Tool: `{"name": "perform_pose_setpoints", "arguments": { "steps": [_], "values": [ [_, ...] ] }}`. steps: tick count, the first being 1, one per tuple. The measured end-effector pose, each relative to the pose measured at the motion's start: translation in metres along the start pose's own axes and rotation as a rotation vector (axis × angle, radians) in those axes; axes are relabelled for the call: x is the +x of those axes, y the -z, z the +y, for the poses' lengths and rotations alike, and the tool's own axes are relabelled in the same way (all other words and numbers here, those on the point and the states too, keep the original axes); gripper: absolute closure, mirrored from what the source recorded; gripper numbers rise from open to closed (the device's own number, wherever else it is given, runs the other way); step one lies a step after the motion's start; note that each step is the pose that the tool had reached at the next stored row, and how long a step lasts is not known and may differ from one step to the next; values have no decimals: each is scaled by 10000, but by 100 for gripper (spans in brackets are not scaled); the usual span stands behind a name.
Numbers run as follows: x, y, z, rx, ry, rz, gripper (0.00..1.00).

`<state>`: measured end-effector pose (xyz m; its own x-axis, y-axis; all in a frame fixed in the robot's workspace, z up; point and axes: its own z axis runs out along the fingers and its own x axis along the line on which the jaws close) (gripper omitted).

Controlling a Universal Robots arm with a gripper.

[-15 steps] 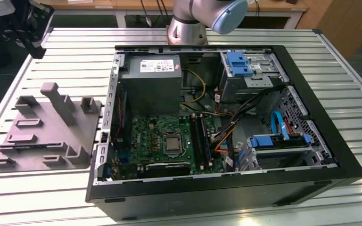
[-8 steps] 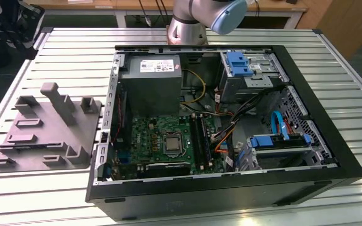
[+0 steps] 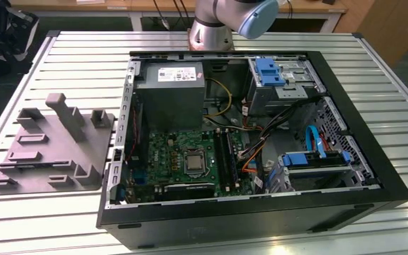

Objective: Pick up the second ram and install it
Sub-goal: 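Reach for the second ram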

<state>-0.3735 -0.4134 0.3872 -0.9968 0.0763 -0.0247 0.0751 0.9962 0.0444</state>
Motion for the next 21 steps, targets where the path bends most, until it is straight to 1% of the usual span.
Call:
{"name": "perform_pose_setpoints", "arguments": {
  "steps": [3,7,12,15,17,21],
  "values": [
    [43,-18,-56,0,1,0,90],
    [125,-53,-102,1,1,0,90],
    [248,-125,-152,0,1,-1,90],
    [305,-167,-195,0,2,0,90],
    [323,-193,-240,-1,0,0,90],
    [322,-229,-346,2,0,14,90]
  ]
}}
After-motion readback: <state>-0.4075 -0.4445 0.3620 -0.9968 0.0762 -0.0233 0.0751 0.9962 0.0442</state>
